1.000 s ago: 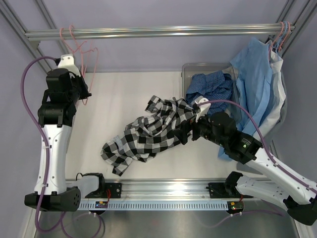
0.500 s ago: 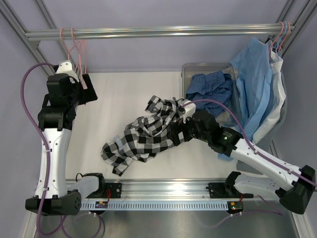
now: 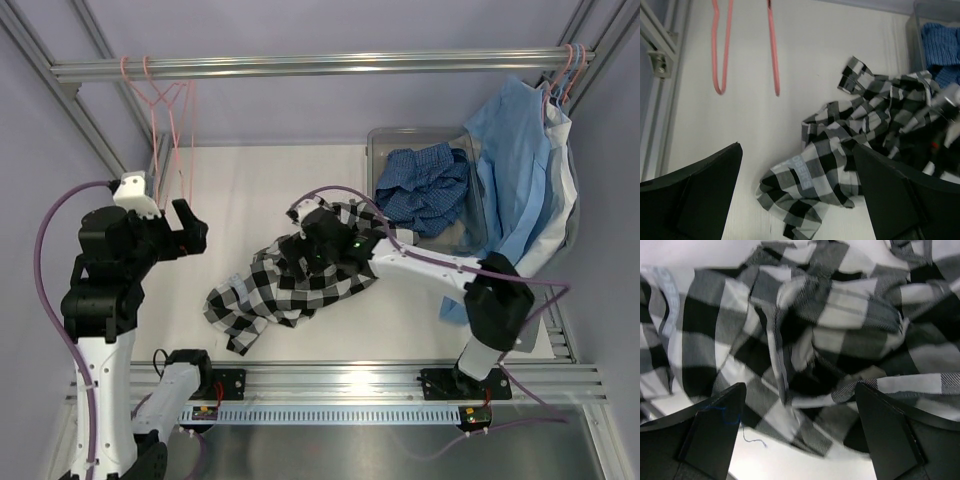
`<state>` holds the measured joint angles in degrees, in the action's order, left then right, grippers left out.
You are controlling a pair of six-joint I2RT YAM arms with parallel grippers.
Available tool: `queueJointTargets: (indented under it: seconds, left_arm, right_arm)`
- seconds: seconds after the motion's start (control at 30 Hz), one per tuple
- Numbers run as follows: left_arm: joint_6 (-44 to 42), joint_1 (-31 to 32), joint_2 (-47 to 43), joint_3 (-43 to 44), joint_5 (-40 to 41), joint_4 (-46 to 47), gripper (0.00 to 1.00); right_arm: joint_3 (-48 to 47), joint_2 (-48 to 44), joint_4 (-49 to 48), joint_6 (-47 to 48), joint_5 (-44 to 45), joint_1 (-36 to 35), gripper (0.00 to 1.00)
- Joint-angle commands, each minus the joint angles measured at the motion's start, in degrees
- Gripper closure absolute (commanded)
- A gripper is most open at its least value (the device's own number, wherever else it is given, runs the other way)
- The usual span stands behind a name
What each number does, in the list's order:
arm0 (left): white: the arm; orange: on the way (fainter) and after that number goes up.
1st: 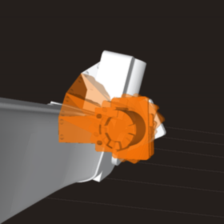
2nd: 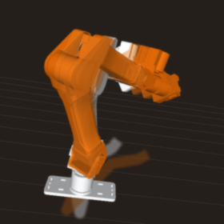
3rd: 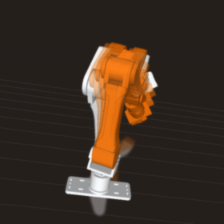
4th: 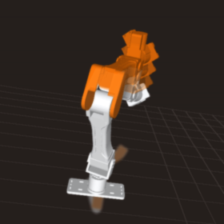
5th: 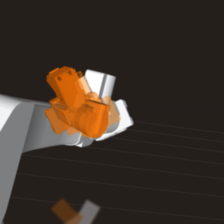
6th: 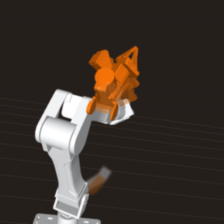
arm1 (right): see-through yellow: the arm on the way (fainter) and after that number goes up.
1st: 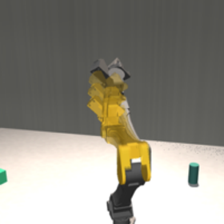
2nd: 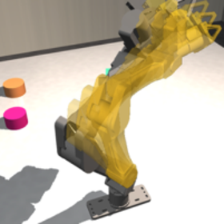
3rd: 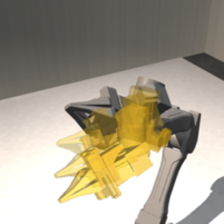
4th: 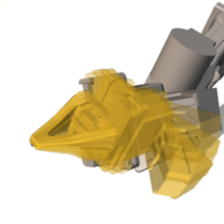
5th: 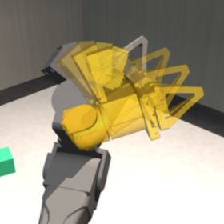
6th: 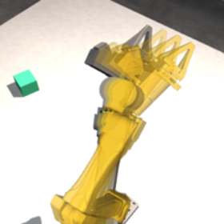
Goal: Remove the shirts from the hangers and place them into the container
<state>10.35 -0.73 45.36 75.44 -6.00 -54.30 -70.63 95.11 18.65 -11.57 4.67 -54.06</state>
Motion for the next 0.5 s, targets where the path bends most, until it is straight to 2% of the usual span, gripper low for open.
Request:
queueJointTargets:
  seconds: [0.0,0.23,0.47]
  left_arm:
    - [-1.0,0.3,-2.3,-3.4,-7.8,1.0,0.01]
    - [-1.2,2.7,-4.8,-8.2,-10.2,2.2,0.01]
    - [0.3,3.4,-4.8,-11.4,-13.3,4.6,0.01]
  right_arm:
    - [-7.0,8.1,-2.7,-1.8,3.9,-2.4,0.00]
    - [-14.2,19.8,-1.2,-4.2,1.1,-4.0,0.01]
    - [-13.7,25.2,0.9,-6.9,1.0,-4.4,0.01]
